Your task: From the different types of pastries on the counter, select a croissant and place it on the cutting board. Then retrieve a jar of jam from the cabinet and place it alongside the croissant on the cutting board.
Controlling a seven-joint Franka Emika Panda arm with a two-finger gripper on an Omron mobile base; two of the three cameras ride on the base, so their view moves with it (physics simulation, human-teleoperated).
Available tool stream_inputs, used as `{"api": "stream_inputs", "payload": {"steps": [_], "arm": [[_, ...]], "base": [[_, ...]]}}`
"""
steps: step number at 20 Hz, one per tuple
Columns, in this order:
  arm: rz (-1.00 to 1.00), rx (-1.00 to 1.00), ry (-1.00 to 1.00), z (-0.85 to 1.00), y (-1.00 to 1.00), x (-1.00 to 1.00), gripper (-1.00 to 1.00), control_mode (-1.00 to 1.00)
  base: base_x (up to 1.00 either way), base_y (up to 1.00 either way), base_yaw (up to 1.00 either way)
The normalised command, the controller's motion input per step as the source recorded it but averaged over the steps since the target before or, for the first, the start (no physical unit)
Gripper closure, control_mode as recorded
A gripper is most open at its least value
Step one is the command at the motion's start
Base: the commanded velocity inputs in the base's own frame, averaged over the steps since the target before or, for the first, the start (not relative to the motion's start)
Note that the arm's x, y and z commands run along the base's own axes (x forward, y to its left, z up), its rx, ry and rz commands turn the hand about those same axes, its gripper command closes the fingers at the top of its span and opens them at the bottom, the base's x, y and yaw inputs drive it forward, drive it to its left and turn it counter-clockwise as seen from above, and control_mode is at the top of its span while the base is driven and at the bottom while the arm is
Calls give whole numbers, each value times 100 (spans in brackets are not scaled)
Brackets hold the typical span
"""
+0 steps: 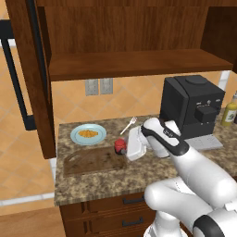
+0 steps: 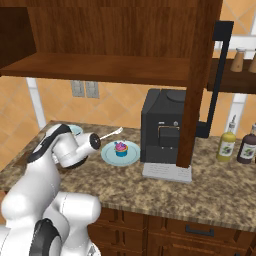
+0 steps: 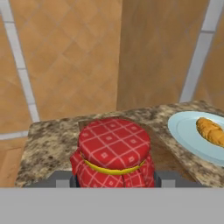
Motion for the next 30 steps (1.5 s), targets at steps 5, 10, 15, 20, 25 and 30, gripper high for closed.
{"api": "stream_inputs", "payload": {"steps": [5,10,15,20,25,30], "arm": [[0,0,1,-16,0,-22,100,-100],[0,0,1,-35,2,-22,100,-100],[-12,0,0,-44,17,-3,100,-100],[-13,0,0,-50,15,-2,100,-100],[0,0,0,-50,-6,-16,100,-100],[0,0,0,-51,-1,-3,100,-100]], "base": [[0,0,0],[0,0,0],[0,0,0],[0,0,0],[0,0,0],[0,0,0]]}}
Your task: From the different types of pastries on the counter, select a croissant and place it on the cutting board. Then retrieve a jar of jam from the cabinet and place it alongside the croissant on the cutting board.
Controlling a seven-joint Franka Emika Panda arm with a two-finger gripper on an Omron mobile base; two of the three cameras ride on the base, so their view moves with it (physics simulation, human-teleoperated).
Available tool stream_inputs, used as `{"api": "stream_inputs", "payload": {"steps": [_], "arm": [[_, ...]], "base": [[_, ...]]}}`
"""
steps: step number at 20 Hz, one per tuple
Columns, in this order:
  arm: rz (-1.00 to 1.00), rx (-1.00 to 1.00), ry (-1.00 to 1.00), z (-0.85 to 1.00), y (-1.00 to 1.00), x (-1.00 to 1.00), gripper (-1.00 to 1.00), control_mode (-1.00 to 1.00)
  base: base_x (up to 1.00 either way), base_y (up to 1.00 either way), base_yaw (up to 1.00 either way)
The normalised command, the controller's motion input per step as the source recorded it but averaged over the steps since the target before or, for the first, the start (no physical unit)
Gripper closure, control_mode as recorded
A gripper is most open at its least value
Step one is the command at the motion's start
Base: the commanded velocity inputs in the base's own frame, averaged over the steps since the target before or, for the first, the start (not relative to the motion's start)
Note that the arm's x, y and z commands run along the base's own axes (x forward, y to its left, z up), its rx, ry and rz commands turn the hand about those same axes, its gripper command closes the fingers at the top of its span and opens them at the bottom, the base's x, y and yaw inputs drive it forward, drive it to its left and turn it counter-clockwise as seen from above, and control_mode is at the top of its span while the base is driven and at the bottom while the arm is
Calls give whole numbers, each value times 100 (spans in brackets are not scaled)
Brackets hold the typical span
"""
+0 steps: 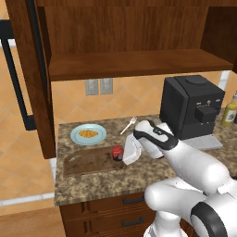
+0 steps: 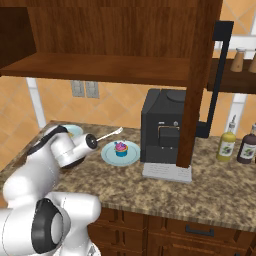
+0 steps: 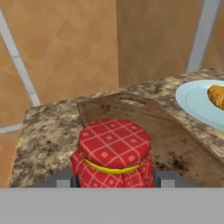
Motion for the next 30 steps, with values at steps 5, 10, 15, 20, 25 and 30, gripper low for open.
{"api": "stream_inputs", "payload": {"steps": [5,10,15,20,25,30], "arm": [[0,0,0,-52,0,0,100,-100],[0,0,0,-44,0,0,100,-100],[-2,5,0,-10,-2,20,100,-100],[-1,9,1,5,-7,10,100,-100],[0,6,0,6,0,6,100,-100],[0,2,0,5,5,13,100,-100]], "base": [[0,0,0],[0,0,0],[0,0,0],[0,0,0],[0,0,0],[0,0,0]]}}
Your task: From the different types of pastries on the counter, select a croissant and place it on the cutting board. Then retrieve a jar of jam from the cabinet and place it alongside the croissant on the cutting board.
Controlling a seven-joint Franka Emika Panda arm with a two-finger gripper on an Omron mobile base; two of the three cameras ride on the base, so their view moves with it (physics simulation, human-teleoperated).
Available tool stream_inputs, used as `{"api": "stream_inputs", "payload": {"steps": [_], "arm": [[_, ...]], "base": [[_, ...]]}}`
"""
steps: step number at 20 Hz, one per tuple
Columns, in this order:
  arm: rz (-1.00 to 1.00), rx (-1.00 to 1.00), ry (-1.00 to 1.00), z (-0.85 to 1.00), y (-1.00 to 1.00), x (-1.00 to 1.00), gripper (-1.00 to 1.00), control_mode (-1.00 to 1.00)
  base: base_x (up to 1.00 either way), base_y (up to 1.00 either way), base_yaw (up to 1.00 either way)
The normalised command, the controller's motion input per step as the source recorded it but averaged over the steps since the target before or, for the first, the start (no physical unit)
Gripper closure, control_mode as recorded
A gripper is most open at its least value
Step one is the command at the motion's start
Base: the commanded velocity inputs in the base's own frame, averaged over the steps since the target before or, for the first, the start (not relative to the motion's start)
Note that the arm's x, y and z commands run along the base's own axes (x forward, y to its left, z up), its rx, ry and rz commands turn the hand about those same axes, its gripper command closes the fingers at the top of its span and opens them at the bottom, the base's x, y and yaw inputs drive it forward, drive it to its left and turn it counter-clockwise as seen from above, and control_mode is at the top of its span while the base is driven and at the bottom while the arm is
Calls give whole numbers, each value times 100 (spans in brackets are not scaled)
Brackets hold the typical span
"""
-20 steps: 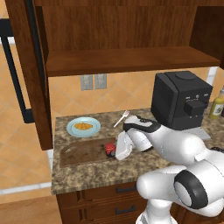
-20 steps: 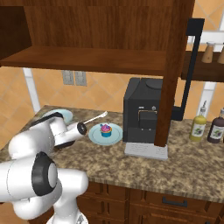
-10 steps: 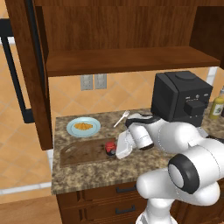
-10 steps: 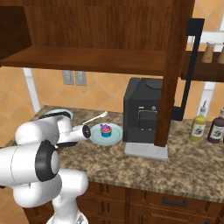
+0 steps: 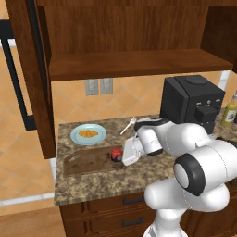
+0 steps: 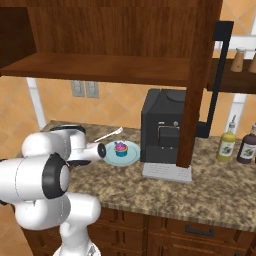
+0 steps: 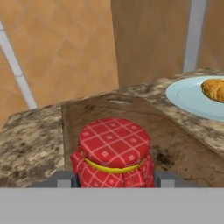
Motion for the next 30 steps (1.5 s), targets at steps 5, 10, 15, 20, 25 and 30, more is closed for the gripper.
{"api": "stream_inputs", "payload": {"steps": [5,10,15,20,25,30], "arm": [[0,0,0,-1,10,3,-100,-100],[0,0,-1,-17,1,2,-100,-100],[0,0,-12,7,0,1,-100,-100],[0,0,-12,36,0,0,-100,-100],[0,0,-13,47,-3,0,-100,-100],[8,-1,-4,52,-9,4,-100,-100]], "base": [[0,0,0],[0,0,0],[0,0,0],[0,0,0],[0,0,0],[0,0,0]]}}
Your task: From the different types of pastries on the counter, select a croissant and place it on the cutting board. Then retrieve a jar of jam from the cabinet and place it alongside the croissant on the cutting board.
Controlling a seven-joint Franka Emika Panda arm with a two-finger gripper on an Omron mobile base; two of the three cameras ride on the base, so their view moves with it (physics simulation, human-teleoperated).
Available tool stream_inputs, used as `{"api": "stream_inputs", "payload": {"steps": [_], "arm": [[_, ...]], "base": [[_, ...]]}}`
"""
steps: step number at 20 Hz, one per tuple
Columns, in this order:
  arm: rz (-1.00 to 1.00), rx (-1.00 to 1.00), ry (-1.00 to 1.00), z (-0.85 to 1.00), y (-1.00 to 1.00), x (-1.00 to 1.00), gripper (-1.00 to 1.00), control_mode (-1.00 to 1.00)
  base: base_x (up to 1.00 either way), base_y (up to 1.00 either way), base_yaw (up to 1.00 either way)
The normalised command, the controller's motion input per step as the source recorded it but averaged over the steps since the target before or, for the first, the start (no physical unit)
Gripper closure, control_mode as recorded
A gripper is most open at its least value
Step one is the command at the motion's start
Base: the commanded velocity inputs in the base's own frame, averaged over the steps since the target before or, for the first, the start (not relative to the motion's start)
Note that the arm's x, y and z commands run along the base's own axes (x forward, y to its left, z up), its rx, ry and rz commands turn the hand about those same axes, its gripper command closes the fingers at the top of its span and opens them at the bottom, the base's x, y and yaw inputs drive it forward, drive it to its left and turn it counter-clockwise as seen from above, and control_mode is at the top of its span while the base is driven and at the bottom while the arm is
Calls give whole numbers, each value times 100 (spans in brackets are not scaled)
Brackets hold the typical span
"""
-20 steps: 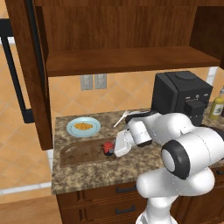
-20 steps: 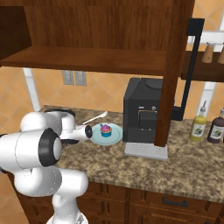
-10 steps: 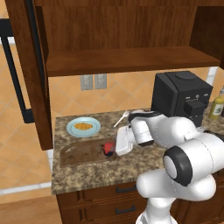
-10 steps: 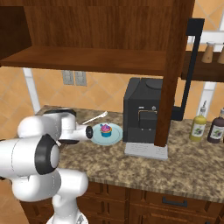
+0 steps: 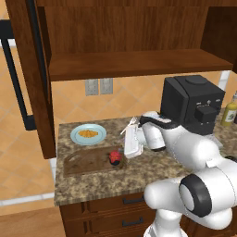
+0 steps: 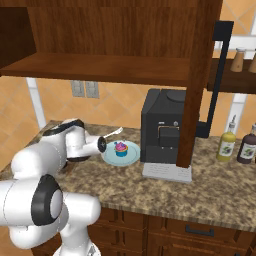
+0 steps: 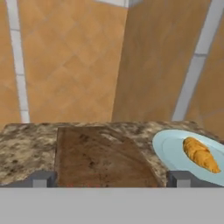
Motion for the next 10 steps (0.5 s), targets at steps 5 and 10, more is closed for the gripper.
{"api": "stream_inputs", "payload": {"steps": [5,10], "arm": [[11,-33,0,43,14,39,-100,-100],[6,-31,6,63,2,25,-100,-100]], "base": [[0,0,0],[0,0,0]]}}
